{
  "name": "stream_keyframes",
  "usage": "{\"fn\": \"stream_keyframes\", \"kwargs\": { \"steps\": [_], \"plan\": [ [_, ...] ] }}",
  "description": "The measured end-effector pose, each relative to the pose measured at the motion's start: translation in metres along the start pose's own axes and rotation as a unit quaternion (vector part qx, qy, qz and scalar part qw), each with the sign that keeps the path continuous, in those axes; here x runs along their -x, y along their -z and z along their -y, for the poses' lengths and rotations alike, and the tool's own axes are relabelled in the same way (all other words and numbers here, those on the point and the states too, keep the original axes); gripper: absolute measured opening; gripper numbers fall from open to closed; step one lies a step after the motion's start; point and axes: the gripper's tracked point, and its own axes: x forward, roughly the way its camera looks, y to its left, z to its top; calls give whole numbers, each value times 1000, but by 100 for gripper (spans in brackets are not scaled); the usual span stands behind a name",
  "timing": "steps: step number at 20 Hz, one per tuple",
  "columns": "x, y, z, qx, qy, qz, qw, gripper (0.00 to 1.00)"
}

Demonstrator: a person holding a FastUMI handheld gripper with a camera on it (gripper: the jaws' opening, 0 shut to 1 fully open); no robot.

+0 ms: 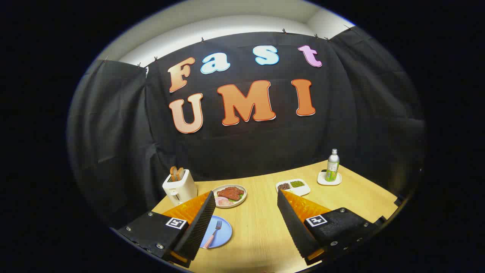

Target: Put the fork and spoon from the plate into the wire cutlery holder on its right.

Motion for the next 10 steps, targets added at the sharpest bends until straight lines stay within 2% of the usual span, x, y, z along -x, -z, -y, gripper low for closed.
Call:
{"fn": "stream_keyframes", "kwargs": {
  "steps": [3, 6, 10],
  "plan": [
    [10, 0, 6, -15, -13, -3, 1000, 98],
    [7, 14, 7, -7, -9, -30, 999, 98],
    [3, 24, -1, -27, 1, -48, 999, 98]
  ]
}}
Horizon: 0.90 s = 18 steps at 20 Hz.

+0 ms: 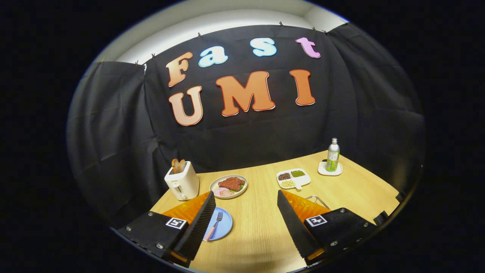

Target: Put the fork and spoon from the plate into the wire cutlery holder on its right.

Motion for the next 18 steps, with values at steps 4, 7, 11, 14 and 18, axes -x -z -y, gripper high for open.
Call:
{"fn": "stream_keyframes", "kwargs": {
  "steps": [4, 7, 11, 14, 18],
  "plan": [
    [-7, 8, -20, 18, 14, -1, 1000, 98],
    [-14, 21, -40, 28, 18, 0, 999, 98],
    [-37, 57, -69, 59, 29, -20, 998, 98],
    [-60, 96, -98, 97, 20, -43, 994, 98],
    [-88, 152, -119, 115, 3, -101, 988, 99]
  ]
}}
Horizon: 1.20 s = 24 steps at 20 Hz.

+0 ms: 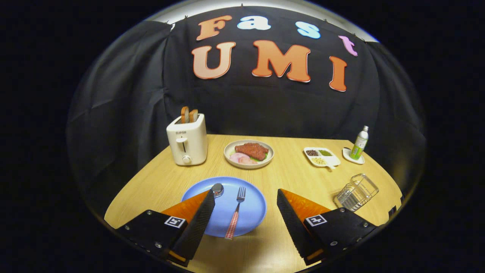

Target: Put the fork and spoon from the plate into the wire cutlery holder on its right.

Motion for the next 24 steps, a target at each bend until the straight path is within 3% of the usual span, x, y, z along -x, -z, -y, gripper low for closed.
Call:
{"fn": "stream_keyframes", "kwargs": {
  "steps": [7, 13, 18, 24],
  "plan": [
    [-37, 48, -8, 0, 12, -60, 998, 97],
    [-46, 64, -22, 4, 11, -85, 996, 75],
    [-47, 74, -24, -7, 20, -103, 994, 47],
    [-49, 86, -21, -14, 34, -124, 992, 25]
  ]
}}
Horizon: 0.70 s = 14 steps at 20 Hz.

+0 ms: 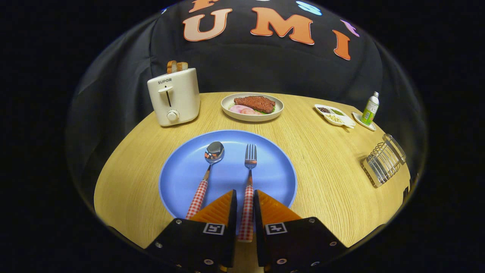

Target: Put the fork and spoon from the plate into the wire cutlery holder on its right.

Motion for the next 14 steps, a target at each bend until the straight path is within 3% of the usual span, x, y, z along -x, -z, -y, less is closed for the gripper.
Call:
{"fn": "stream_keyframes", "kwargs": {
  "steps": [2, 6, 14],
  "plan": [
    [0, -1, 2, -1, 4, 0, 1000, 15],
    [3, -2, 6, -11, 8, -4, 1000, 6],
    [51, -43, 41, -8, -45, 2, 999, 6]
  ]
}}
